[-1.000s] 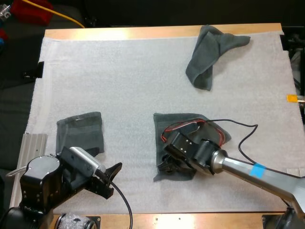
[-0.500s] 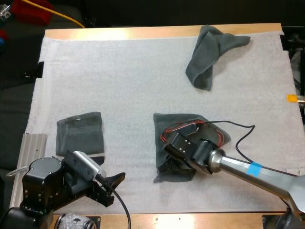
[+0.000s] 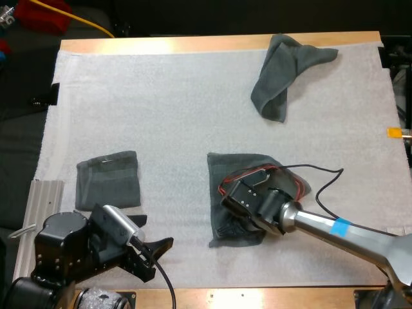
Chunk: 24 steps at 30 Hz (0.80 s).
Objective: Pick towel from pile, fold and stack
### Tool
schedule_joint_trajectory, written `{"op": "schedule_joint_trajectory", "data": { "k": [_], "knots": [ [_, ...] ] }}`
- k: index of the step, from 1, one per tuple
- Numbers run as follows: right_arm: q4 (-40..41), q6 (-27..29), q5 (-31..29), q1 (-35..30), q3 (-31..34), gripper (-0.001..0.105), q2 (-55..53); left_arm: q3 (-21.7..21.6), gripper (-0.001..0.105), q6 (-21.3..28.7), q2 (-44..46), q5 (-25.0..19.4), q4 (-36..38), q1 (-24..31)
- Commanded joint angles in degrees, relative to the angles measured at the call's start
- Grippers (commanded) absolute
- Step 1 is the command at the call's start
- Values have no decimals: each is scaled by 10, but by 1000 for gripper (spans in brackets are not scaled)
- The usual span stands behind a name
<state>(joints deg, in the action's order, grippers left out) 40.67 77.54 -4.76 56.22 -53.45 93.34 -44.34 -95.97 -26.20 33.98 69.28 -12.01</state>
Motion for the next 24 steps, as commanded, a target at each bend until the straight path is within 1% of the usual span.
{"op": "schedule_joint_trajectory", "data": {
  "k": [1,4,6,13,16,19,20,21,24],
  "knots": [
    [22,12,-16,-1,-4,0,-16,5,69,-6,0,18,3,-3],
    [46,25,-38,-1,-4,0,-46,27,69,-6,0,42,-2,-3],
    [65,32,-45,-1,-4,0,-69,35,69,-6,0,44,-2,-3],
    [155,38,-58,-1,-4,0,-132,36,69,-6,-35,47,-15,-9],
    [201,47,-70,-1,-4,0,-148,36,69,-5,-62,47,-16,-32],
    [247,55,-91,-1,-4,0,-154,36,69,-2,-94,44,-24,-67],
    [259,58,-96,-1,-4,0,-155,36,69,-1,-104,44,-28,-78],
    [294,69,-113,-1,-4,0,-155,36,69,-1,-126,42,-38,-102],
    [320,77,-123,-1,1,0,-158,36,69,-1,-158,40,-55,-137]
  ]
}}
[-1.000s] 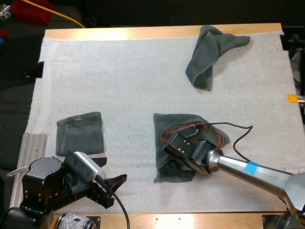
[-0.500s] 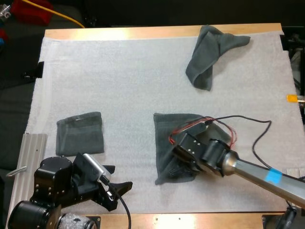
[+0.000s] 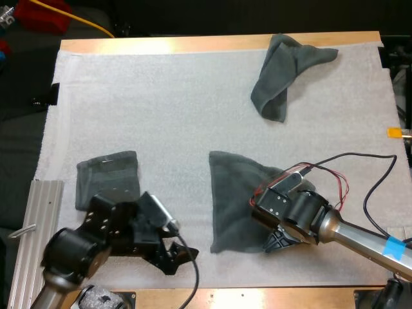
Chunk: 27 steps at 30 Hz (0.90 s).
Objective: Pick towel from pile, fold and stack
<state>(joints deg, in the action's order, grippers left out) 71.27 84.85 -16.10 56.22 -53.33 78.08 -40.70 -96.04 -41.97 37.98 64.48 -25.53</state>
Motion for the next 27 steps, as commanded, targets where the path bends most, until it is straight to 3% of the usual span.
{"op": "schedule_joint_trajectory", "data": {
  "k": [1,4,9,18,21,25,27],
  "knots": [
    [18,5,-10,-1,1,0,-8,0,69,-1,-8,0,-11,-10],
    [25,5,-13,-1,9,0,-20,0,69,-1,-37,-7,-31,-42],
    [25,17,-13,-1,26,0,-56,0,69,-1,-73,-59,-38,-85],
    [29,129,-5,-1,79,0,-101,0,69,13,-106,-64,-43,-121],
    [38,141,-5,-1,88,2,-108,0,69,15,-106,-66,-45,-121],
    [42,149,-9,-1,89,25,-126,0,69,17,-106,-77,-45,-121],
    [43,154,-9,-1,89,47,-146,0,69,16,-106,-85,-45,-121]
  ]
}}
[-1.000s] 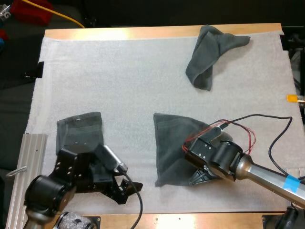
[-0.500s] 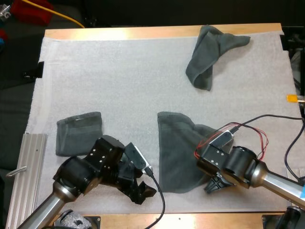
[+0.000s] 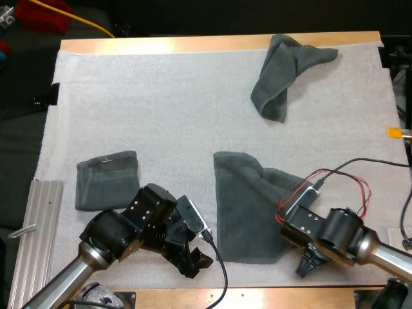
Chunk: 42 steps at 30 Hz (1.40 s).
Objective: Pick towel from pile, fold and stack
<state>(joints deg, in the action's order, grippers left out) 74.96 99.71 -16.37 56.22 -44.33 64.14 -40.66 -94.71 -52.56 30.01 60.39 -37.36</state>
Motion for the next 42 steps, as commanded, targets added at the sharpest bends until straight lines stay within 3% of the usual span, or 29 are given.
{"op": "schedule_joint_trajectory", "data": {
  "k": [1,2,4,14,19,23,28,33,37,42],
  "knots": [
    [8,5,-6,-1,-1,55,-15,-1,69,4,0,-6,-4,-3],
    [11,5,-5,-1,-1,65,-26,-1,69,8,0,-7,-4,-3],
    [18,3,2,-1,-1,71,-42,-1,69,13,0,-8,-5,-3],
    [46,-41,54,-1,2,71,-97,-1,69,38,0,-8,-6,-4],
    [43,-95,61,-1,34,71,-99,3,69,37,-1,-8,-18,-44],
    [24,-145,59,-1,71,71,-99,4,69,25,-18,-48,-23,-96],
    [-8,-209,62,-1,100,71,-99,4,69,7,-73,-91,-30,-124],
    [-9,-234,62,-1,102,57,-99,4,69,-2,-134,-90,-40,-125],
    [-4,-277,57,-2,102,56,-99,4,69,-2,-152,-86,-40,-125],
    [-6,-324,67,-73,102,57,-99,4,69,-2,-152,-83,-40,-125]
  ]
}}
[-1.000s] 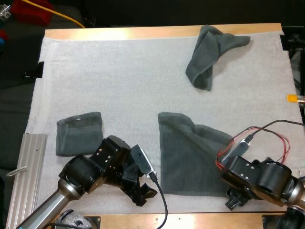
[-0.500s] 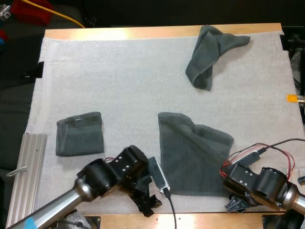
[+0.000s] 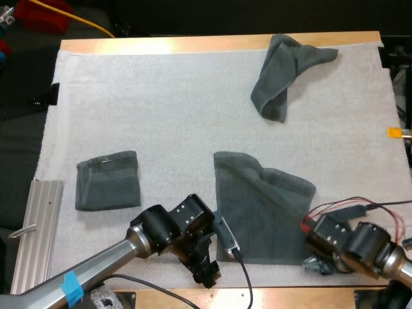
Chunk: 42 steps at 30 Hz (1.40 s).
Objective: Pick towel from pile, fold and stack
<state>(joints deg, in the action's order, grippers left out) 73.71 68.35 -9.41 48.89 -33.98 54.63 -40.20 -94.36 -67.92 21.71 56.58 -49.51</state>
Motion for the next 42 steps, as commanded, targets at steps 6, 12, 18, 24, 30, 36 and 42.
{"op": "schedule_joint_trajectory", "data": {
  "k": [6,12,18,24,30,36,42],
  "knots": [
    [-27,-3,105,-128,1,57,-4,-1,69,-6,2,0,-1,-3],
    [-62,-1,142,-201,37,57,6,-1,69,-6,2,0,-1,-3],
    [-71,-34,122,-244,40,57,48,-1,69,-6,2,3,-1,-3],
    [-110,-67,122,-247,44,57,93,-1,69,-6,2,12,-1,-3],
    [-151,-69,134,-247,71,57,115,-1,69,-6,2,12,-1,-3],
    [-178,-73,148,-247,85,57,115,-1,69,-6,2,12,-1,-3],
    [-181,-73,152,-247,85,41,115,-1,69,-6,2,12,-3,-3]
  ]
}}
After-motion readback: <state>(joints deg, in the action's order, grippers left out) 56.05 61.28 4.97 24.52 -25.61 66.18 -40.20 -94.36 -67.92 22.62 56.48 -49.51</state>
